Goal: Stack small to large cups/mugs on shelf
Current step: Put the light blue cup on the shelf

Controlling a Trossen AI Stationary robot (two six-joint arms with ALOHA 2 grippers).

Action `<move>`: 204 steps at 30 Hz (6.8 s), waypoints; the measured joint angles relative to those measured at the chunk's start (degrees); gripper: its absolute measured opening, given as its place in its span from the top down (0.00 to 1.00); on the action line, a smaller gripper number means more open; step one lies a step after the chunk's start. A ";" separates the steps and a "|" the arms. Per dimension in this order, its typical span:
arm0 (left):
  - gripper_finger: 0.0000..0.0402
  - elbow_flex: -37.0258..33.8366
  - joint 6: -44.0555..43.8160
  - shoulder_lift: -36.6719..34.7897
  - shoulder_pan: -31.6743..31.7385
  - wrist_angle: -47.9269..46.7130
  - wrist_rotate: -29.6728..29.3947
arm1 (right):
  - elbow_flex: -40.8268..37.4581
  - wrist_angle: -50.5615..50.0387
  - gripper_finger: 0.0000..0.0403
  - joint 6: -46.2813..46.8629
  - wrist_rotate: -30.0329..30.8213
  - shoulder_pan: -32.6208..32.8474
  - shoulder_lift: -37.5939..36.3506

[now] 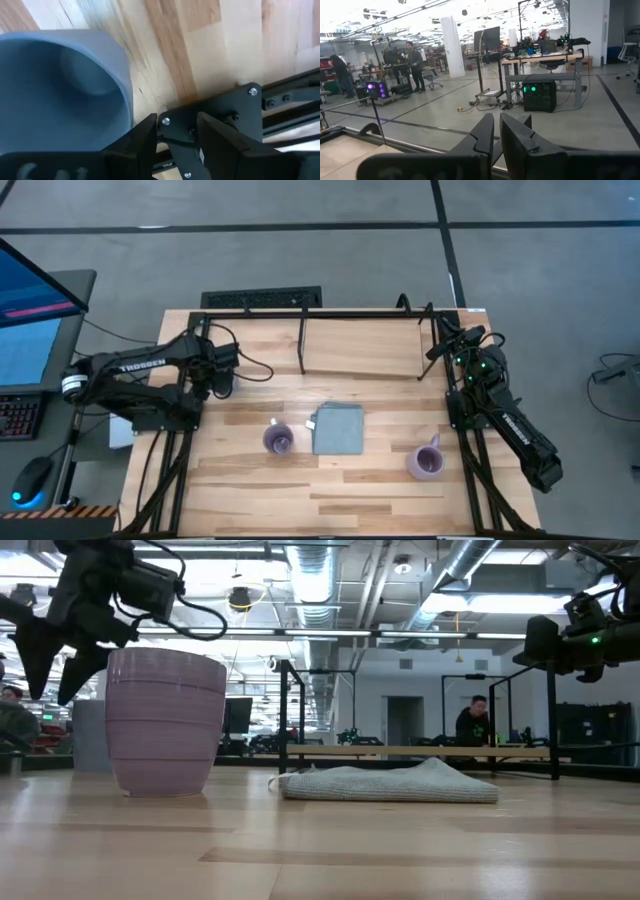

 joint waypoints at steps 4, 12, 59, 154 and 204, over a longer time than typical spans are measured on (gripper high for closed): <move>0.68 0.53 0.26 -0.01 0.00 1.28 0.15 | 0.00 0.00 0.86 0.00 0.00 -0.01 0.00; 0.68 2.63 -0.01 -0.10 0.00 0.28 0.23 | 0.00 0.00 0.86 0.00 0.00 0.01 0.00; 0.77 1.51 -5.62 4.98 0.02 4.50 -5.78 | -0.01 -0.02 0.86 0.00 0.00 -0.01 0.00; 0.98 2.93 -34.14 9.78 0.02 16.37 -2.08 | -0.01 -1.40 0.86 3.54 0.00 -0.01 0.00; 0.99 53.31 -44.45 16.24 -2.25 24.86 -4.55 | 0.00 -3.56 0.86 7.45 0.04 -0.01 0.00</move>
